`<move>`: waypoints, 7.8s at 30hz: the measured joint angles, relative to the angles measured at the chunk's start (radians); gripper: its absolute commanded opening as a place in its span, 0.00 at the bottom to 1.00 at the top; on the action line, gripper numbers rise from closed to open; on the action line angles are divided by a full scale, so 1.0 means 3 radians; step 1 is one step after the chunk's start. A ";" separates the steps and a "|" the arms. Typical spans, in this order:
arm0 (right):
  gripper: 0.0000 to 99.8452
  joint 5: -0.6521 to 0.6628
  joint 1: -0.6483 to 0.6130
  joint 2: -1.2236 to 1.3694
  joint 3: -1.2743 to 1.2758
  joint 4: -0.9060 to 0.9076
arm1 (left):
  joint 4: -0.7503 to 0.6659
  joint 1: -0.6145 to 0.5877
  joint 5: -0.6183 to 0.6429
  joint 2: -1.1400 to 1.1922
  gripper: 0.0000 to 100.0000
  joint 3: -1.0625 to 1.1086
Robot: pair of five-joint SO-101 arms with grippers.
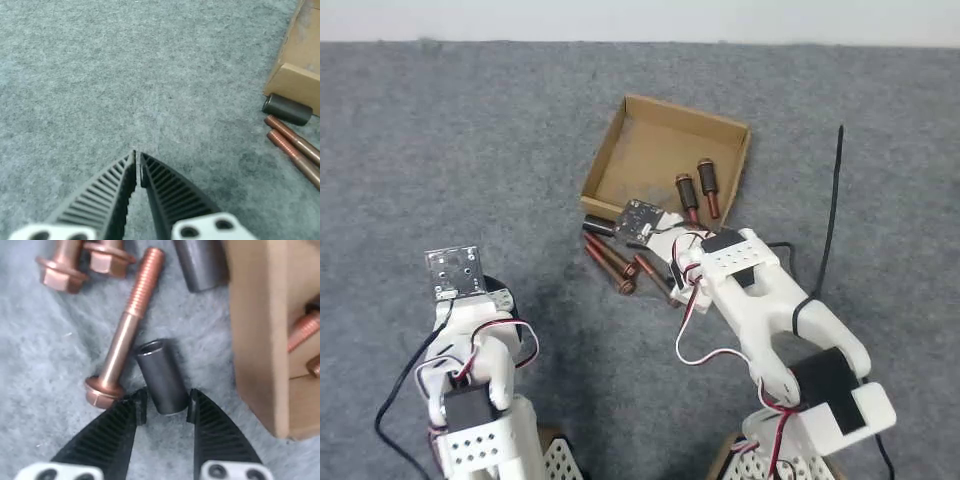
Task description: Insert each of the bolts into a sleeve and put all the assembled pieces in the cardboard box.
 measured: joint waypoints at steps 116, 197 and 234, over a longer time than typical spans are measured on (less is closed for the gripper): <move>0.01 -0.1008 0.0726 -0.1391 0.1069 0.0245 | -0.0066 -0.0010 0.0000 0.0000 0.01 0.0000; 0.01 -0.1023 0.2256 -0.2537 0.1933 0.0245 | 0.1110 0.2833 -0.2762 0.5462 0.15 -0.3913; 0.01 -0.1002 0.2256 -0.2537 0.1933 0.0245 | 0.0373 0.2956 -0.3145 0.7104 0.12 -0.4777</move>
